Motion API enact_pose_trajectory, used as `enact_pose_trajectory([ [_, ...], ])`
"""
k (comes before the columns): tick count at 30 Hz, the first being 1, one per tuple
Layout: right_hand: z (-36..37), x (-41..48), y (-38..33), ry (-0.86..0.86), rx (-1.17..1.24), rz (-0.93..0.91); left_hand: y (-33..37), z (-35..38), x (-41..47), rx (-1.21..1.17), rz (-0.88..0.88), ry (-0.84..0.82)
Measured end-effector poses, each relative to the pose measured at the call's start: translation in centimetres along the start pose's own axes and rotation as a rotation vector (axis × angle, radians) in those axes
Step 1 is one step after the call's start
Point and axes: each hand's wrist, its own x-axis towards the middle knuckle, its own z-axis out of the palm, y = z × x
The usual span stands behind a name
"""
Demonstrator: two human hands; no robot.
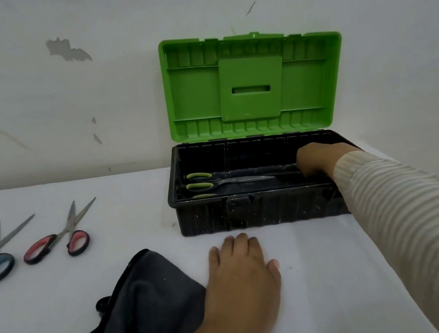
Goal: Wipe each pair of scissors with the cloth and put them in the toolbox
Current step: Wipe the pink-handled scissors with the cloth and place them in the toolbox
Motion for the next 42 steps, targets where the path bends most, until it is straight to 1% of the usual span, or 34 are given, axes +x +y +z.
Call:
enact_pose_trajectory([
  [2,-0.4,-0.8,0.0,0.028,0.049,0.011,0.1,-0.1,0.1,-0.01,-0.017,-0.017],
  [4,-1.4,-2.6,-0.6,0.125,0.144,0.011,0.3,-0.2,0.1,-0.027,-0.018,-0.027],
  [6,-2.7,-5.4,-2.1,0.274,0.346,0.002,0.4,-0.5,0.2,-0.068,-0.015,-0.027],
  [7,-3.2,-6.9,-3.1,0.34,0.5,0.012,0.5,-0.6,0.3,-0.156,-0.025,-0.006],
  [8,-3.5,-8.5,-4.5,0.406,0.663,0.015,0.3,-1.0,0.2,-0.322,-0.059,0.043],
  [10,-3.7,-11.8,-7.7,0.521,0.95,-0.019,-0.2,-2.3,-0.4,-0.788,-0.206,0.168],
  [11,-3.5,-13.4,-9.4,0.543,1.027,-0.048,-0.5,-3.2,-0.9,-1.018,-0.29,0.223],
  [12,-3.2,-15.0,-11.3,0.527,1.073,-0.086,-1.0,-4.2,-1.4,-1.212,-0.37,0.298],
  [13,-2.7,-16.4,-13.2,0.479,1.084,-0.118,-1.6,-5.3,-1.9,-1.337,-0.424,0.392],
  [14,-2.2,-17.5,-15.1,0.425,1.072,-0.159,-2.6,-6.6,-2.4,-1.405,-0.448,0.493],
  [16,-1.1,-19.4,-18.9,0.34,1.019,-0.223,-5.0,-9.1,-3.4,-1.451,-0.44,0.673],
  [18,-0.3,-20.7,-22.3,0.295,1.007,-0.262,-8.3,-10.8,-4.2,-1.391,-0.452,0.747],
  [20,-0.1,-21.7,-25.4,0.269,0.995,-0.254,-12.4,-11.4,-4.5,-1.235,-0.559,0.708],
  [22,0.1,-22.1,-27.6,0.237,0.968,-0.202,-16.3,-10.8,-4.1,-0.995,-0.656,0.595],
  [24,0.4,-22.0,-28.8,0.246,0.903,-0.151,-19.1,-10.1,-3.4,-0.626,-0.693,0.407],
  [26,0.7,-21.8,-29.1,0.292,0.867,-0.136,-20.6,-9.3,-2.6,-0.276,-0.68,0.237],
  [27,0.9,-21.7,-29.0,0.323,0.868,-0.142,-21.0,-9.0,-2.2,-0.156,-0.662,0.181],
  [29,1.3,-21.4,-28.6,0.356,0.868,-0.164,-21.8,-8.7,-1.4,0.003,-0.632,0.097],
  [31,1.5,-21.3,-28.2,0.389,0.9,-0.189,-22.7,-8.6,-0.4,0.123,-0.621,0.011],
  [33,1.6,-21.1,-28.0,0.419,0.94,-0.202,-23.4,-8.9,0.7,0.186,-0.622,-0.041],
  [36,1.9,-20.4,-28.1,0.434,0.946,-0.204,-24.7,-9.4,1.5,0.23,-0.583,-0.017],
  [40,2.4,-20.0,-28.5,0.459,0.945,-0.187,-26.8,-10.2,2.1,0.27,-0.613,-0.086],
  [42,2.3,-20.0,-28.5,0.472,0.948,-0.184,-27.3,-10.4,2.4,0.262,-0.591,-0.082],
])
